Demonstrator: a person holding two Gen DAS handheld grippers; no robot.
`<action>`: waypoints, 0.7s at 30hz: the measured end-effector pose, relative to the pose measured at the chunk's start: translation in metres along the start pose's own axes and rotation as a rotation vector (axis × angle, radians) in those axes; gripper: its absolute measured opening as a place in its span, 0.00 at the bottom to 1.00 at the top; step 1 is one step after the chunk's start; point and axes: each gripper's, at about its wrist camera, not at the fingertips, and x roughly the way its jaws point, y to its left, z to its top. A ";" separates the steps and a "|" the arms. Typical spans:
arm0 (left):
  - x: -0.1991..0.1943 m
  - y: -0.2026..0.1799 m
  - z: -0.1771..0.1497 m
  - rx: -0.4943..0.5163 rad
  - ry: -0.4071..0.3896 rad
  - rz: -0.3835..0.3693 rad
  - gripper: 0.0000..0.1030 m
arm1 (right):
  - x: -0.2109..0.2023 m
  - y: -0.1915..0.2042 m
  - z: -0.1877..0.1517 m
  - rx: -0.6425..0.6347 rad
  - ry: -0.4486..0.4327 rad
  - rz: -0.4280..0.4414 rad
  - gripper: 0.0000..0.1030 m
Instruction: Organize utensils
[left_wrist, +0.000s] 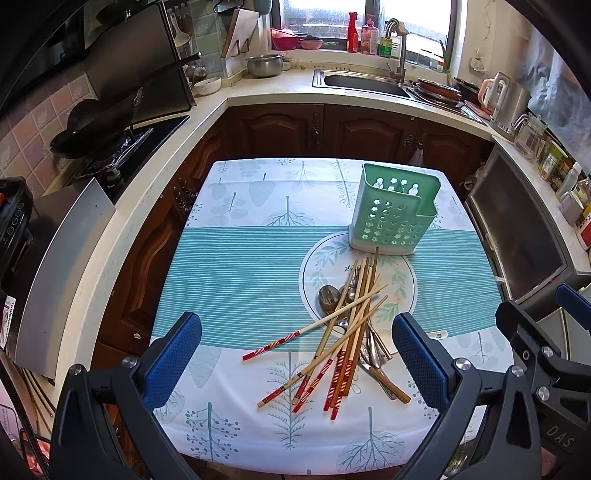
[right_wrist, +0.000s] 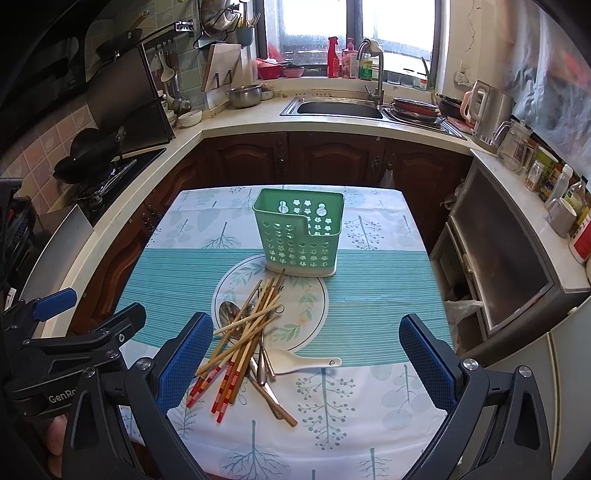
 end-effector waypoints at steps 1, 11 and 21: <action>-0.001 0.002 0.000 -0.001 -0.001 -0.001 0.99 | 0.000 0.000 0.000 0.000 -0.001 0.000 1.00; -0.002 0.003 0.003 -0.001 0.000 -0.001 0.99 | -0.001 0.000 0.000 0.000 -0.001 0.000 1.00; -0.002 0.006 0.006 -0.001 -0.003 0.004 0.99 | 0.000 0.003 0.003 -0.002 -0.003 0.001 1.00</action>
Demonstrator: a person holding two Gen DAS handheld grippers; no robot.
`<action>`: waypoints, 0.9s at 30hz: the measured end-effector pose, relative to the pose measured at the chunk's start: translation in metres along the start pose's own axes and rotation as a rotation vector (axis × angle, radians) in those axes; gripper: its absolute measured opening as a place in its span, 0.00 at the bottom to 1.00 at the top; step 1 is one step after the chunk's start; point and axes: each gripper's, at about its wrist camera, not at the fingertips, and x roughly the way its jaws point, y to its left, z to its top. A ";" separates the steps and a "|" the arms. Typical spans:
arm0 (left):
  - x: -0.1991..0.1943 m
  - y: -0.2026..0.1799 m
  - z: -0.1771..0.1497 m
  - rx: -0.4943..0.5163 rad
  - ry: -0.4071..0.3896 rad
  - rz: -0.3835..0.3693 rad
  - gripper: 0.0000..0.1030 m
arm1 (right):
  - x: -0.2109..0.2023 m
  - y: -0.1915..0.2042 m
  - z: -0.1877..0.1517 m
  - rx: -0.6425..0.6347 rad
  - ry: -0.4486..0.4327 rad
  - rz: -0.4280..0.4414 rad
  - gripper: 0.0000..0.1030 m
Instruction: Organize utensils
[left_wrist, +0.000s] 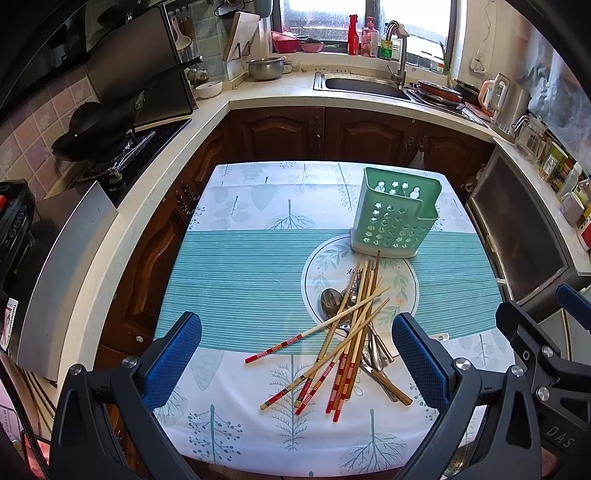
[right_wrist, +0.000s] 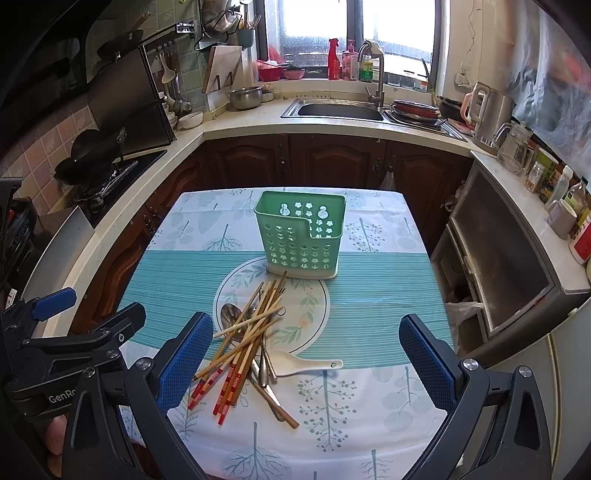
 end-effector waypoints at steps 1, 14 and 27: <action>0.000 0.000 0.001 0.000 0.000 0.001 0.99 | 0.000 0.000 0.000 0.000 0.000 0.000 1.00; -0.003 -0.001 0.002 0.001 -0.011 0.006 0.99 | 0.001 0.005 0.007 -0.006 -0.007 0.003 1.00; 0.000 0.008 0.010 -0.019 -0.021 -0.007 0.99 | 0.012 0.002 0.010 -0.018 0.005 0.014 1.00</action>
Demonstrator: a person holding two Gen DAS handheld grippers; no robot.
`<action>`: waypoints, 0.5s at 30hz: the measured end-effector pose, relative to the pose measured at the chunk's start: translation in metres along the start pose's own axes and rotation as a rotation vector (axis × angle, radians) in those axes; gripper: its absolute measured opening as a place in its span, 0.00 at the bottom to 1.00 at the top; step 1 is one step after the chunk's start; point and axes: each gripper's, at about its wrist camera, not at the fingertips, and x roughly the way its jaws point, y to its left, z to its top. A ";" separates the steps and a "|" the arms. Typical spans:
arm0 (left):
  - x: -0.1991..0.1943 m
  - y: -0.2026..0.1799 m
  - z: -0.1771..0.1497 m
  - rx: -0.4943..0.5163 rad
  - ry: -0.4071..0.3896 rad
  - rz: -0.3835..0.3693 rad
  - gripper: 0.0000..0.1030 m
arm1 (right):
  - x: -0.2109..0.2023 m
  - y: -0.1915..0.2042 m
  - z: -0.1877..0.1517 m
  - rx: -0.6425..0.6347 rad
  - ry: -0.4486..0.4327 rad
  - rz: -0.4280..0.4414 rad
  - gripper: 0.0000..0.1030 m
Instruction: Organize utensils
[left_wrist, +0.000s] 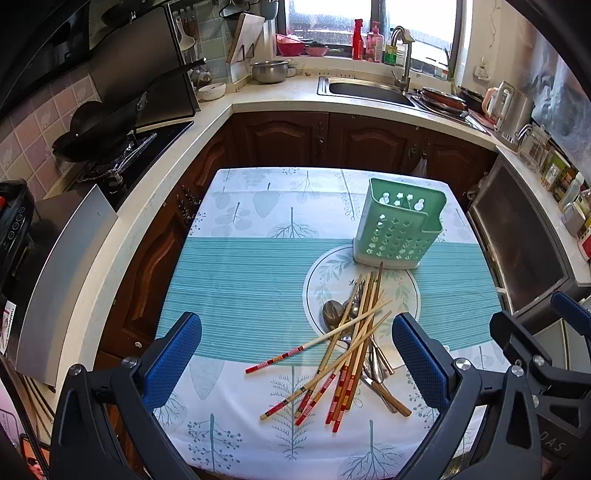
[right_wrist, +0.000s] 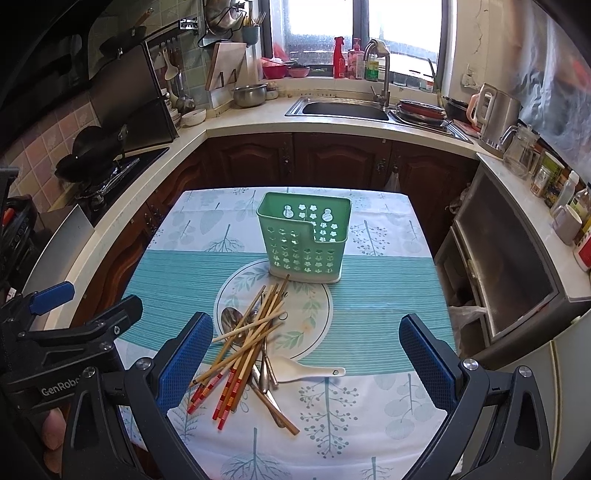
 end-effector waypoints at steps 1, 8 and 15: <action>0.001 0.002 0.002 -0.004 -0.004 0.001 0.99 | 0.001 0.001 0.001 -0.004 0.001 0.000 1.00; 0.011 0.015 0.014 -0.035 -0.018 0.002 0.99 | 0.012 0.002 0.011 -0.006 -0.001 -0.019 1.00; 0.027 0.034 0.031 -0.055 -0.030 -0.087 0.99 | 0.032 0.003 0.028 -0.005 0.013 -0.056 0.99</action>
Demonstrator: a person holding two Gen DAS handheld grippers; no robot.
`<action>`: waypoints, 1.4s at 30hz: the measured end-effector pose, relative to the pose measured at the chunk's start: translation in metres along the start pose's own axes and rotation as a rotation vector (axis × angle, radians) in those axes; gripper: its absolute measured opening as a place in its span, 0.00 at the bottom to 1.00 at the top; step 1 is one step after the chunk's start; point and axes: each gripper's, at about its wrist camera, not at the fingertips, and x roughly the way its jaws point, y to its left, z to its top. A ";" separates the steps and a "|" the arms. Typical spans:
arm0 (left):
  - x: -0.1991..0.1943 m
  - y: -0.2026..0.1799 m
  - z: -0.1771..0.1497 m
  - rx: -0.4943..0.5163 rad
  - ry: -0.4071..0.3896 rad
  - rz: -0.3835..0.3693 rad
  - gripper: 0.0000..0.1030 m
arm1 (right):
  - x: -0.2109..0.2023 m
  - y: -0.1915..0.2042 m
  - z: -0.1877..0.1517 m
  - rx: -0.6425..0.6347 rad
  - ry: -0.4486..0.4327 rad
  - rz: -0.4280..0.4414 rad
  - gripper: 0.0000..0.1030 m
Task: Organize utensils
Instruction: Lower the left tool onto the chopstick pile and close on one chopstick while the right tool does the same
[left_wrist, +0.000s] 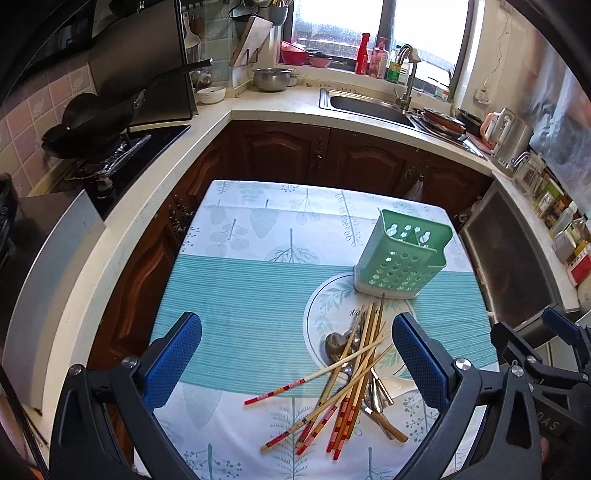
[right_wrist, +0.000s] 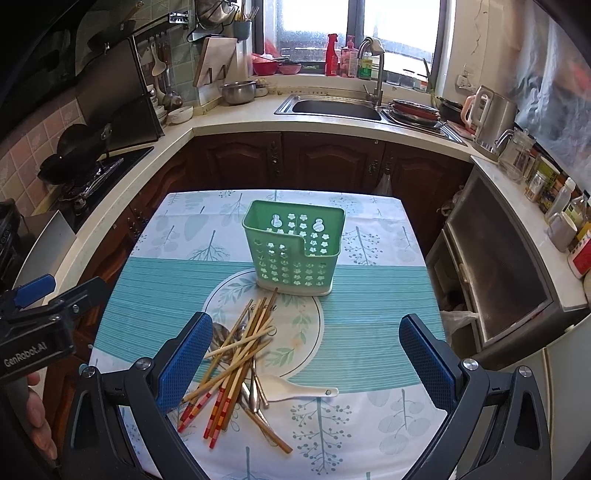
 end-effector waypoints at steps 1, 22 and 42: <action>0.003 0.002 0.002 -0.002 0.005 -0.003 0.99 | 0.003 0.001 0.002 -0.002 0.002 -0.002 0.99; 0.132 -0.001 -0.038 0.262 0.324 -0.150 0.81 | 0.140 -0.016 -0.022 0.218 0.352 0.150 0.66; 0.198 -0.024 -0.072 0.502 0.536 -0.195 0.59 | 0.239 0.017 -0.088 0.411 0.451 0.403 0.36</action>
